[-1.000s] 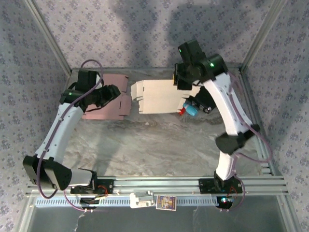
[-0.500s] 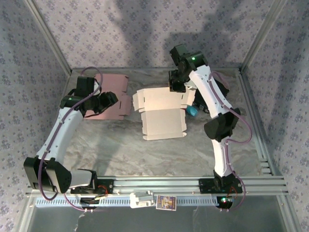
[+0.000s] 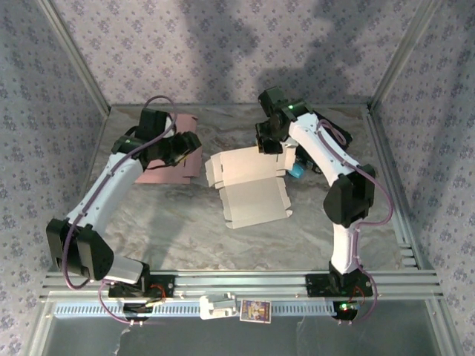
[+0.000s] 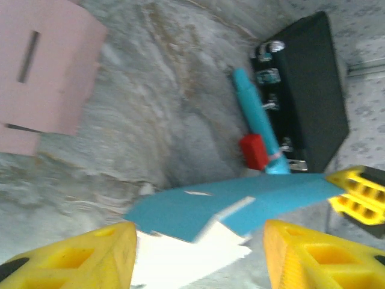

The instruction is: Fold the paper box

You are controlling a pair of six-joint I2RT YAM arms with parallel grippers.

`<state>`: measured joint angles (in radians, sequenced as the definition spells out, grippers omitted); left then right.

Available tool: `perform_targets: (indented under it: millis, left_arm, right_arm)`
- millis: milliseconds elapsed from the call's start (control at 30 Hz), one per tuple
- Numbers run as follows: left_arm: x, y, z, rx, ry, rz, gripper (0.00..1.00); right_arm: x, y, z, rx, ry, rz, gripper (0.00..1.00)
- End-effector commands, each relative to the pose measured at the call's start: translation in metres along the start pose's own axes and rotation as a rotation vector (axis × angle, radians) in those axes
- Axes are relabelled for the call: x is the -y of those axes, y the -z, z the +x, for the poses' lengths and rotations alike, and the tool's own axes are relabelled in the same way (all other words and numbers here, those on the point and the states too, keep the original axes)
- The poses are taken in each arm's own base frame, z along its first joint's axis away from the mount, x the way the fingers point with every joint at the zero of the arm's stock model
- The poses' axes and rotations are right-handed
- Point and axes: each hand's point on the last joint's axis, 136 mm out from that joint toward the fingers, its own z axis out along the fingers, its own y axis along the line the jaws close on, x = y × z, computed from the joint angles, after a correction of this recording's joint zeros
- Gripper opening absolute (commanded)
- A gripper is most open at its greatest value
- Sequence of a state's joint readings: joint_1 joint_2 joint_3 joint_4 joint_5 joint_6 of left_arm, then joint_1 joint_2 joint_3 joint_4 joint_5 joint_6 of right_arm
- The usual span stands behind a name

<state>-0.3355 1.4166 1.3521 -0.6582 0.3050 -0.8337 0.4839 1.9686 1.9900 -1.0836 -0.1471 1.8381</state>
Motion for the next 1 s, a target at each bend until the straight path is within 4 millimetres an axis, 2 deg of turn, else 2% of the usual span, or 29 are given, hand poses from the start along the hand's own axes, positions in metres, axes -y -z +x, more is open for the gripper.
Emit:
perform_targets:
  millis: [0,100,333,500,700,967]
  left_arm:
    - [0.028,0.004,0.005,-0.005,0.127,0.040,0.59]
    - [0.032,0.000,0.010,-0.006,0.165,0.029,0.60]
    - [0.036,-0.012,-0.001,-0.003,0.148,0.001,0.59]
    - [0.047,-0.031,0.009,-0.070,0.147,0.015,0.59]
    - [0.055,-0.034,0.008,-0.075,0.130,0.025,0.59]
    - [0.065,-0.037,0.021,-0.090,0.097,0.029,0.59]
  right_arm:
    - [-0.011,0.016,0.008,-0.028,0.020,-0.074,0.00]
    - [-0.010,0.014,0.011,-0.041,0.022,-0.070,0.00]
    - [-0.011,0.016,0.013,-0.050,0.024,-0.080,0.00]
    - [-0.010,0.015,0.014,-0.058,0.023,-0.080,0.00]
    - [-0.011,0.015,0.014,-0.057,0.023,-0.085,0.00]
    - [-0.012,0.013,0.015,-0.063,0.024,-0.091,0.00]
